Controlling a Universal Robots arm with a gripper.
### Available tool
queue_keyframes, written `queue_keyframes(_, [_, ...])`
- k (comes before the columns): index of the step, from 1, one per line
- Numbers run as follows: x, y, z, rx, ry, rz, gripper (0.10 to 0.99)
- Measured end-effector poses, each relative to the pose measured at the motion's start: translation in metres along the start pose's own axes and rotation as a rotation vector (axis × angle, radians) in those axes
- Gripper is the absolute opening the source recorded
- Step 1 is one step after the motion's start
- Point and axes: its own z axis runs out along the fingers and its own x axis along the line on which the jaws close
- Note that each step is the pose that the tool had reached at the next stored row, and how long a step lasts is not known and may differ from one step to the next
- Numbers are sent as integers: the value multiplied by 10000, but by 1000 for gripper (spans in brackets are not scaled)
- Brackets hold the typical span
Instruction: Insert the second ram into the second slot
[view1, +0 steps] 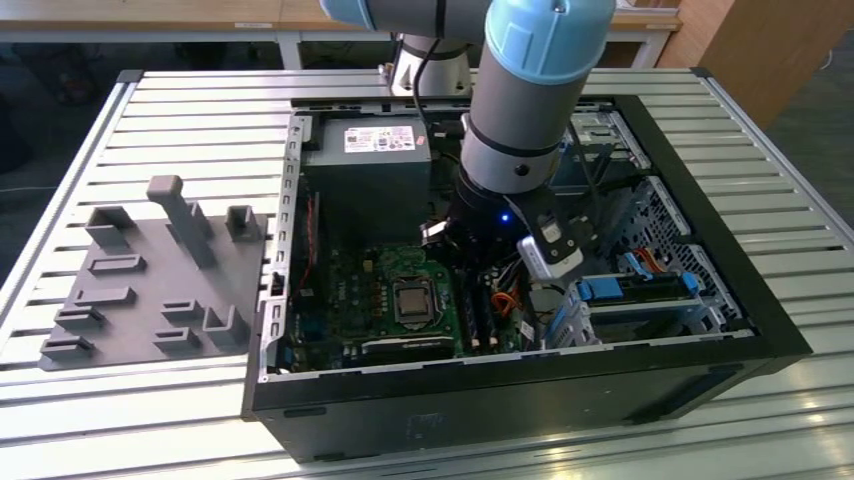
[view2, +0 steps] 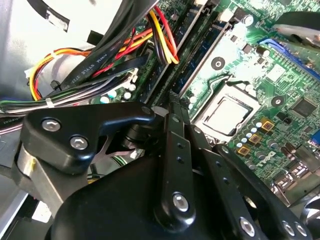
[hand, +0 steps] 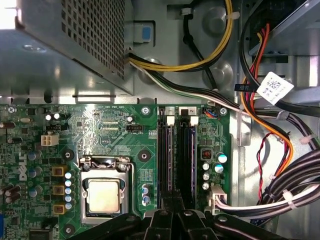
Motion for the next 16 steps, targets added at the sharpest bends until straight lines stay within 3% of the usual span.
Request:
queue_keyframes(5, [2, 3, -60, -66, -18, -2, 106])
queue_keyframes(16, [10, -2, -207, -37, -9, -2, 106])
